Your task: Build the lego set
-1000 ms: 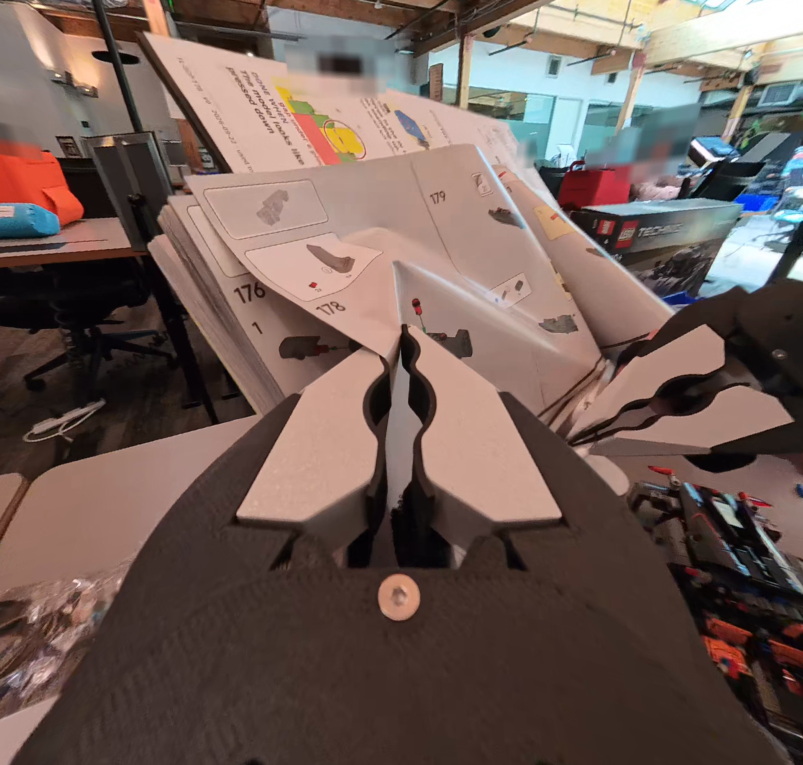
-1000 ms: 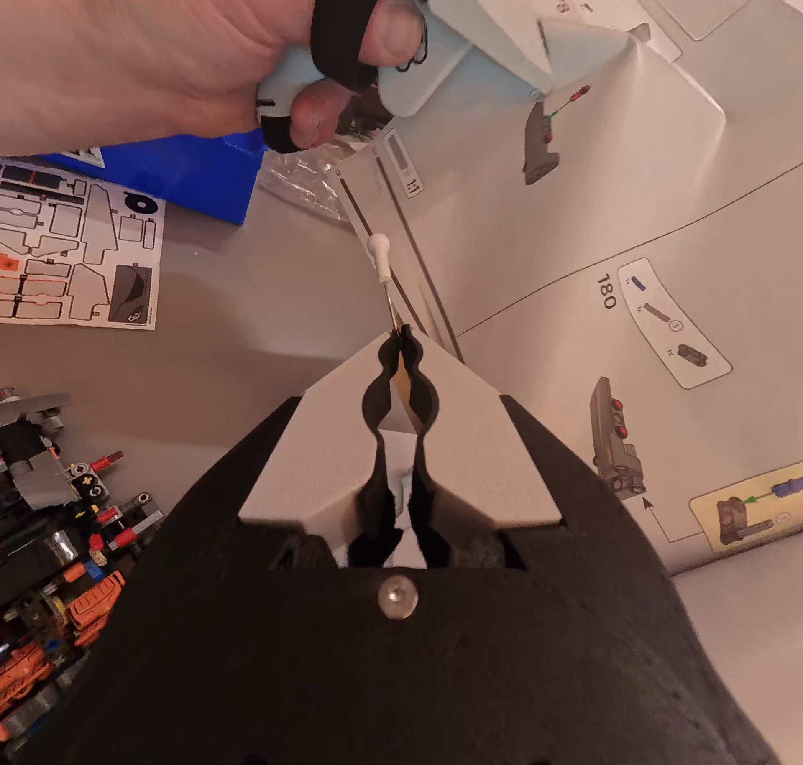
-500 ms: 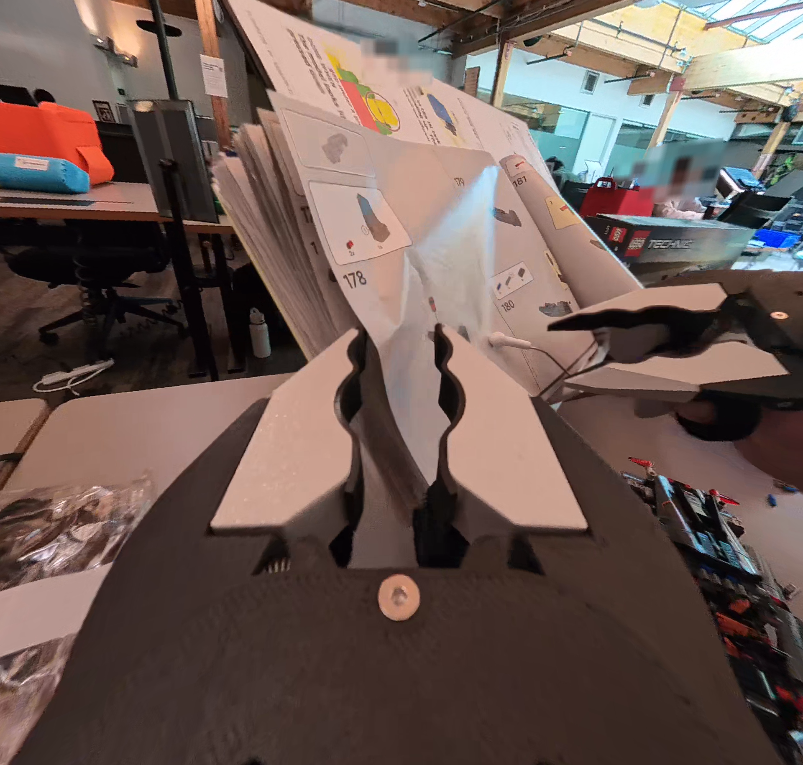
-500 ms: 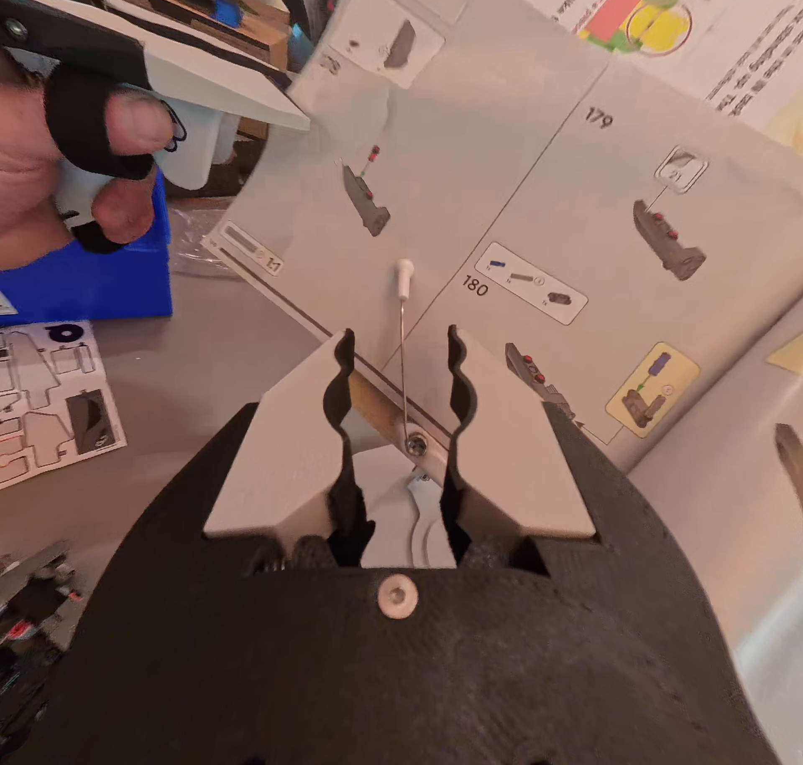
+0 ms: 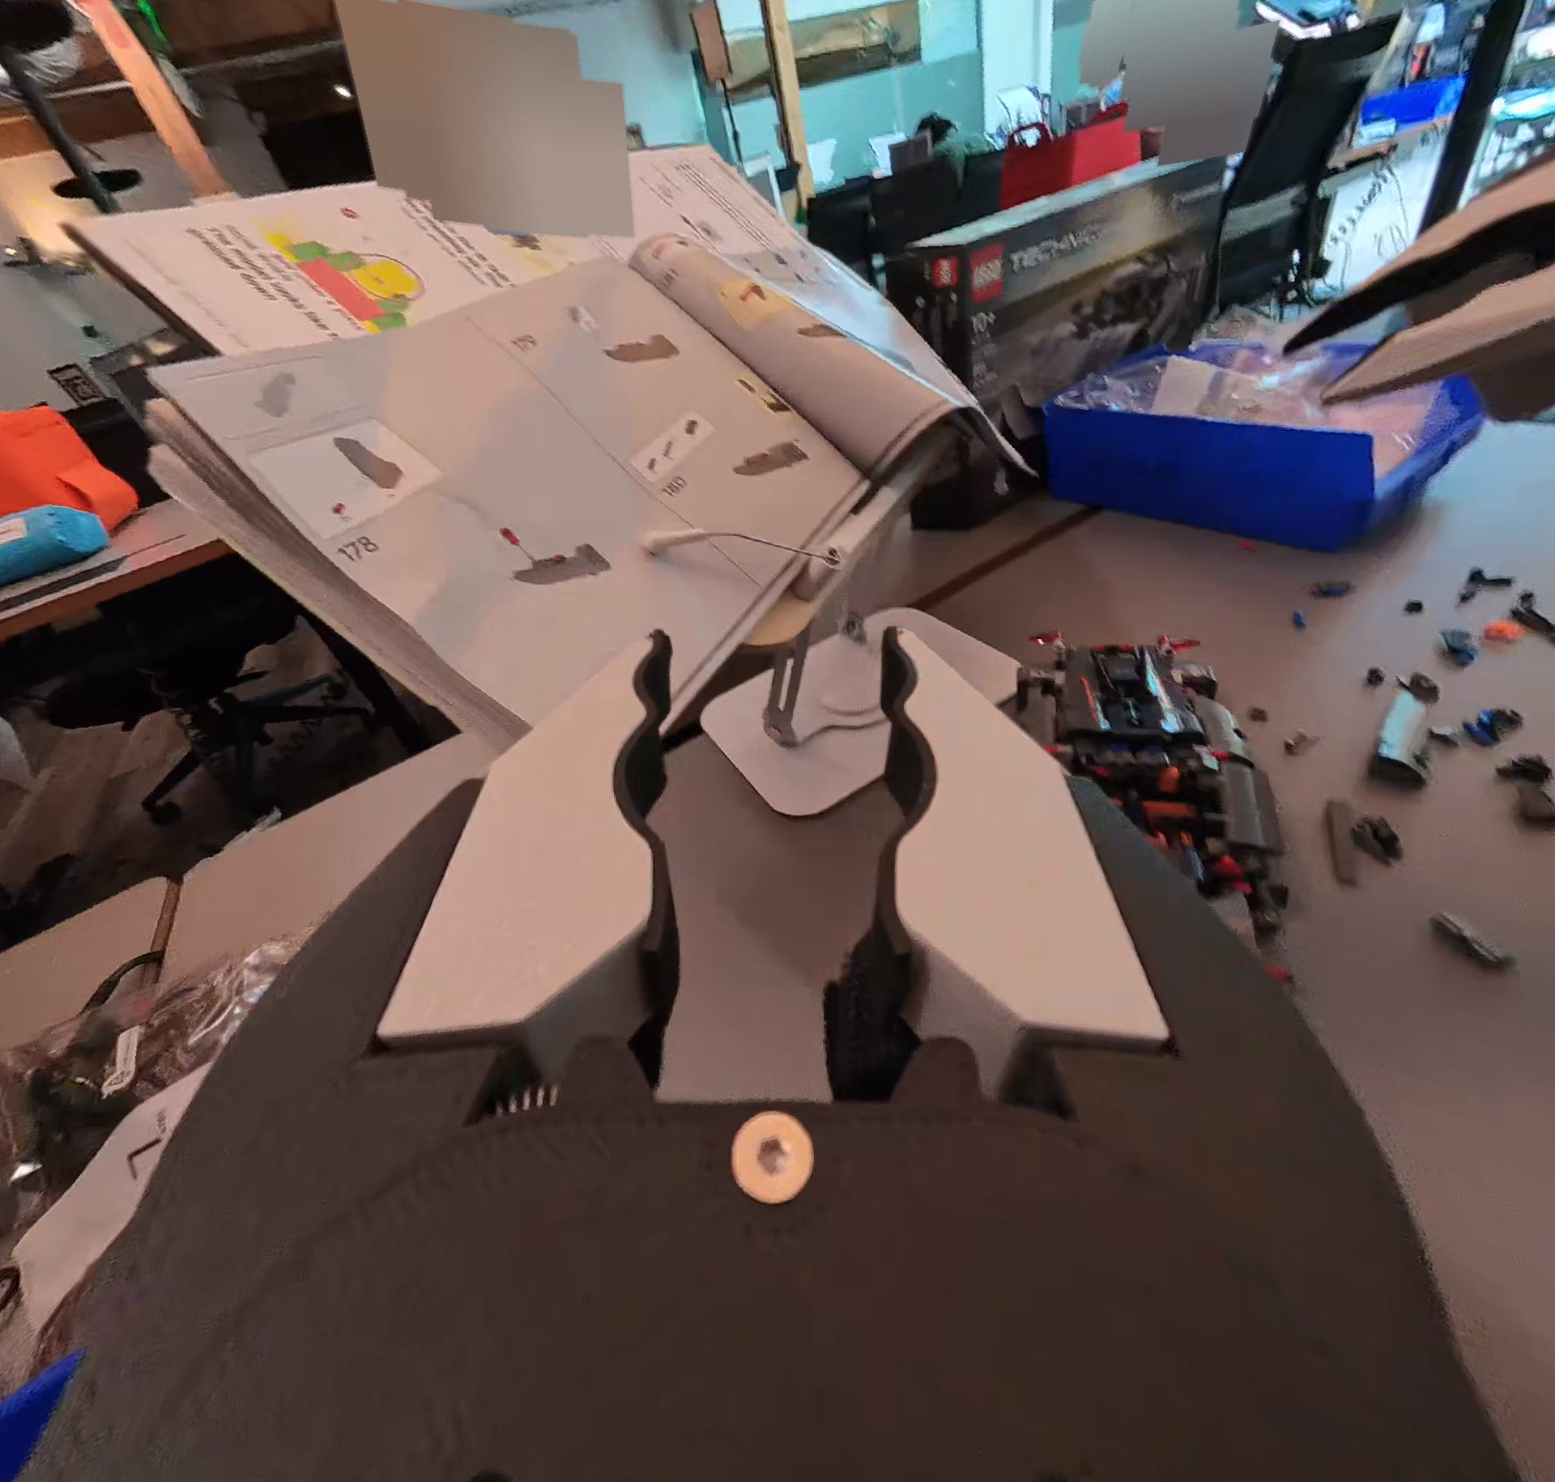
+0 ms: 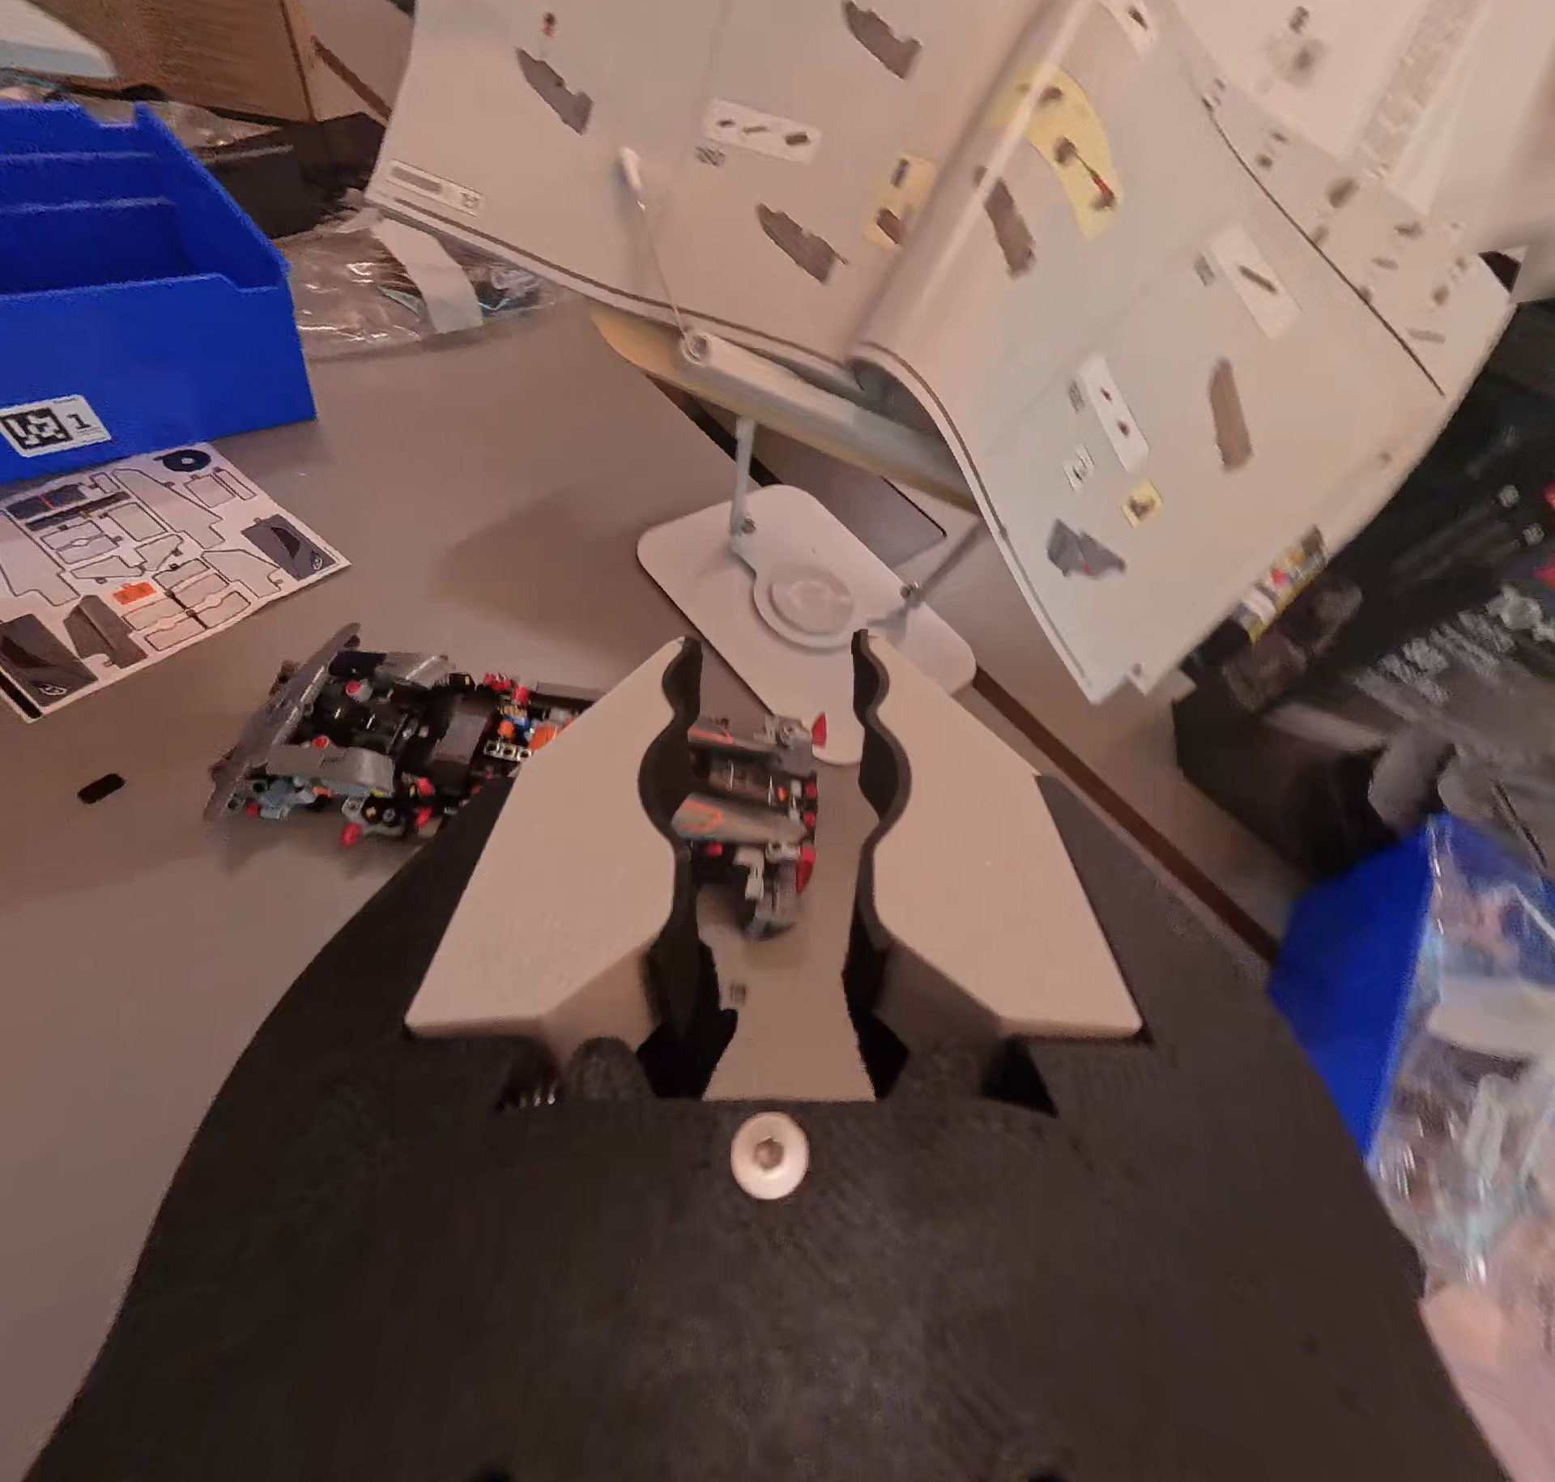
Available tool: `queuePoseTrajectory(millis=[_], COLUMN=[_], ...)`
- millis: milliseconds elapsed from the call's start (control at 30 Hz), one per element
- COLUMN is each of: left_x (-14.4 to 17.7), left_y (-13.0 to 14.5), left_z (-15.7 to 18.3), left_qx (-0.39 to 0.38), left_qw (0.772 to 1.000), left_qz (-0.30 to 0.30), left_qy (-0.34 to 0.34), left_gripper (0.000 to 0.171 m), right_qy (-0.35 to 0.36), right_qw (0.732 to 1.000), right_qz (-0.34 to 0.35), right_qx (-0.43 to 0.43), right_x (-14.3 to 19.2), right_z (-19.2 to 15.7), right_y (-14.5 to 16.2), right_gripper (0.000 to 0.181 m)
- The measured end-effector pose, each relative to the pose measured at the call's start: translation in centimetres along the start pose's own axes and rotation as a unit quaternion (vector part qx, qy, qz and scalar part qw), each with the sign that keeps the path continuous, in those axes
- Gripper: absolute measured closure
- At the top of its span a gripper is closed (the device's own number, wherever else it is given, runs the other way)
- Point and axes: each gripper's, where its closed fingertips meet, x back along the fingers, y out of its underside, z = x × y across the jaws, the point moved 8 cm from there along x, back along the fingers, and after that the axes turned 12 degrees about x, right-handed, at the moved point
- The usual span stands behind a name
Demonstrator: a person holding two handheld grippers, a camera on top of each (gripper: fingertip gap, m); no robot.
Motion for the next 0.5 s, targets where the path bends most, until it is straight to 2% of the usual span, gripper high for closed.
queuePoseTrajectory(millis=[133, 233, 333, 367, 433, 500], left_x=[3.2, 6.6, 9.8, 10.7, 11.9, 12.3], left_y=[-0.4, -1.4, -2.0, -2.1, -1.8, -1.2], left_z=[1.3, 1.0, -0.1, -0.3, -0.2, -0.1], left_qx=[-0.022, -0.053, -0.073, -0.069, -0.058, -0.056], left_qw=[0.999, 0.996, 0.991, 0.99, 0.99, 0.99], left_qz=[-0.036, -0.067, -0.098, -0.104, -0.114, -0.112], left_qy=[0.006, -0.015, -0.06, -0.061, -0.056, -0.058], left_gripper=[0.124, 0.125, 0.127, 0.129, 0.129, 0.131], right_qy=[0.025, -0.002, -0.05, -0.077, -0.111, -0.136], right_qw=[0.999, 0.998, 0.994, 0.99, 0.978, 0.969], right_qz=[-0.016, -0.032, -0.088, -0.112, -0.174, -0.208], right_qx=[-0.025, -0.049, -0.035, -0.021, -0.02, -0.007], right_x=[3.9, 5.0, 4.7, 4.5, 3.7, 2.6], right_z=[-0.5, -1.8, -3.9, -4.7, -5.8, -6.6], right_y=[3.3, 5.1, 7.5, 8.5, 10.8, 12.8], right_gripper=[0.149, 0.145, 0.14, 0.14, 0.126, 0.128])
